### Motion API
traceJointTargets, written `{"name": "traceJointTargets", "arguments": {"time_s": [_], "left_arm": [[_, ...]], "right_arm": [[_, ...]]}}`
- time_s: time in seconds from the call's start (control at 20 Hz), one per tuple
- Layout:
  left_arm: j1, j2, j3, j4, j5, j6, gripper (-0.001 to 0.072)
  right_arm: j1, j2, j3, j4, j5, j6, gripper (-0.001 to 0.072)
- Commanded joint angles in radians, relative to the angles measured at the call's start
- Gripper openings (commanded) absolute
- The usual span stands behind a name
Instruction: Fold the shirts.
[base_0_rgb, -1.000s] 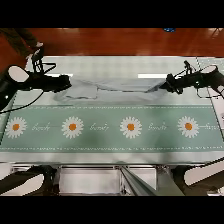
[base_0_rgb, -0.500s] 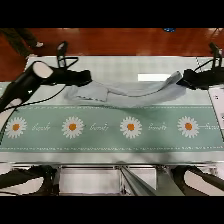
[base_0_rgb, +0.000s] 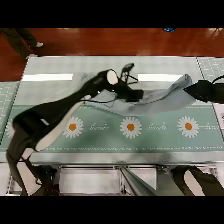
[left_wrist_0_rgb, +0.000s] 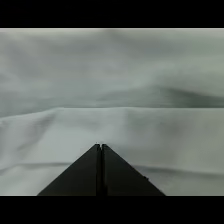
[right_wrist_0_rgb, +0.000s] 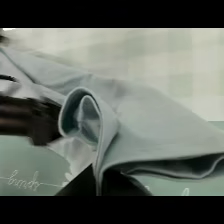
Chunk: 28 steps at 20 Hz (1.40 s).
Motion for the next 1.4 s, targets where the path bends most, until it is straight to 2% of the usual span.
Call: {"name": "traceJointTargets", "arguments": {"time_s": [0.0,0.2,0.35,0.55,0.7,0.9,1.05,1.2,1.25,1.3,1.35], "left_arm": [[-0.117,-0.131,0.098,-0.115,-0.074,-0.027,0.002],[-0.133,-0.14,0.108,-0.147,-0.075,-0.025,0.002],[-0.009,-0.077,0.128,-0.134,-0.119,0.012,0.002],[0.224,0.147,0.101,0.1,-0.257,0.011,0.0021],[0.403,0.419,-0.071,0.293,-0.247,-0.016,0.0021],[0.594,0.802,-0.446,0.31,-0.142,0.011,0.0021],[0.631,1.028,-0.697,0.306,-0.072,0.001,0.0021],[0.617,1.134,-0.872,0.257,-0.019,-0.011,0.0021],[0.616,1.14,-0.916,0.23,-0.002,-0.01,0.0022],[0.616,1.136,-0.952,0.2,0.011,-0.004,0.0021],[0.615,1.13,-0.983,0.174,0.035,0.012,0.0022]], "right_arm": [[0.0,0.033,-0.009,0.047,0.011,-0.007,0.0023],[0.001,0.033,-0.009,0.063,0.016,-0.01,0.0024],[0.052,0.029,-0.008,0.1,-0.013,-0.021,0.0024],[0.277,-0.111,0.051,0.103,-0.12,0.016,0.0024],[0.43,-0.343,0.233,0.108,-0.197,0.025,0.0024],[0.552,-0.69,0.513,0.177,-0.227,0.032,0.0024],[0.619,-0.904,0.652,0.243,-0.242,0.034,0.0024],[0.668,-1.051,0.711,0.251,-0.291,0.032,0.0033],[0.674,-1.083,0.711,0.273,-0.303,0.033,0.0123],[0.677,-1.113,0.711,0.307,-0.299,0.031,0.0324],[0.684,-1.131,0.711,0.329,-0.276,0.006,0.0416]]}}
